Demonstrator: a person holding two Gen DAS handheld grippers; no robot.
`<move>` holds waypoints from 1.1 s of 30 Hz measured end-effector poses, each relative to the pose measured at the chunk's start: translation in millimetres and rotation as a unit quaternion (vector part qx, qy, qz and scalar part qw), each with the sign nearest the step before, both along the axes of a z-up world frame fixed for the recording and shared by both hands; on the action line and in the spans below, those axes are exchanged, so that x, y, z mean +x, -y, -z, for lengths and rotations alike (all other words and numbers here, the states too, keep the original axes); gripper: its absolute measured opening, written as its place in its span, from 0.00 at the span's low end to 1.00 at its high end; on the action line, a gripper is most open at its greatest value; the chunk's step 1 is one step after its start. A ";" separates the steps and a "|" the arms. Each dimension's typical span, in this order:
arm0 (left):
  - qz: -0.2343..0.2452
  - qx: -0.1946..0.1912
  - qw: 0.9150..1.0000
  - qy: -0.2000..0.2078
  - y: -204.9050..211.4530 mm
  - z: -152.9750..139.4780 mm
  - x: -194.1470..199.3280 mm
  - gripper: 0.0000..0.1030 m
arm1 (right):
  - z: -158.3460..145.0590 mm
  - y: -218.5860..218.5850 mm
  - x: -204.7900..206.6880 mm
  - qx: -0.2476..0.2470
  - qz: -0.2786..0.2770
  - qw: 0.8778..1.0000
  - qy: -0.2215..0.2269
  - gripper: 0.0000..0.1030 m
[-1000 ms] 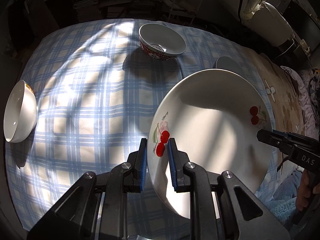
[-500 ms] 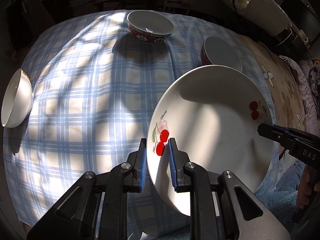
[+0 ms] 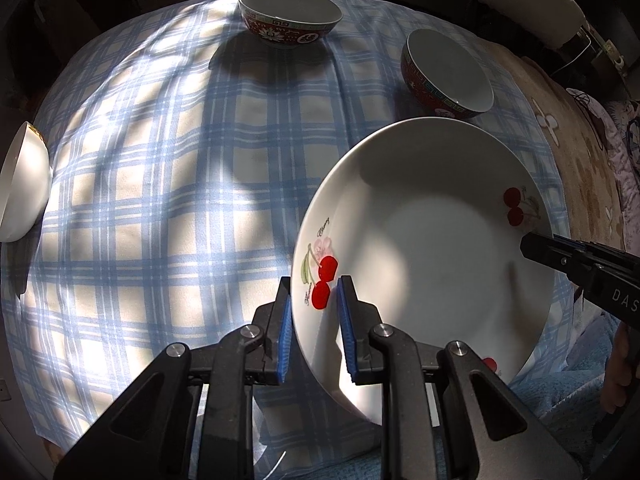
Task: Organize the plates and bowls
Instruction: 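Lift the second cherry plate with both grippers and carry it toward the first plate, then lower the held plate with both grippers onto the first cherry plate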
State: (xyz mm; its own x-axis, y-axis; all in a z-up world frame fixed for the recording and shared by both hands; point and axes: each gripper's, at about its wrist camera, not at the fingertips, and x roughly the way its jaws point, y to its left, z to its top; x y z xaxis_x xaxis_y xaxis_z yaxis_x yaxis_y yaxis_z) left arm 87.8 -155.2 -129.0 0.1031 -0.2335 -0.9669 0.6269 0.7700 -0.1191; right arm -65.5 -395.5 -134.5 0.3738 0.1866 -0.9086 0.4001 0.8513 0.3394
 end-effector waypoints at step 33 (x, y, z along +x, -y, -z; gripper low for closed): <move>0.007 0.034 0.999 -0.007 11.4 32.6 1.6 0.22 | 22.4 -8.5 14.3 -0.015 -0.014 0.999 -0.036 0.18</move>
State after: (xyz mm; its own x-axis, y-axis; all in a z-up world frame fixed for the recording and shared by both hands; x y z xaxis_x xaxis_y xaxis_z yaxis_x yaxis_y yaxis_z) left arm 89.3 -166.6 -161.6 0.0866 -0.1685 -0.9819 0.6355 0.7684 -0.0758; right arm -51.2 -386.9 -157.0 0.3017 0.1686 -0.9384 0.3995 0.8713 0.2850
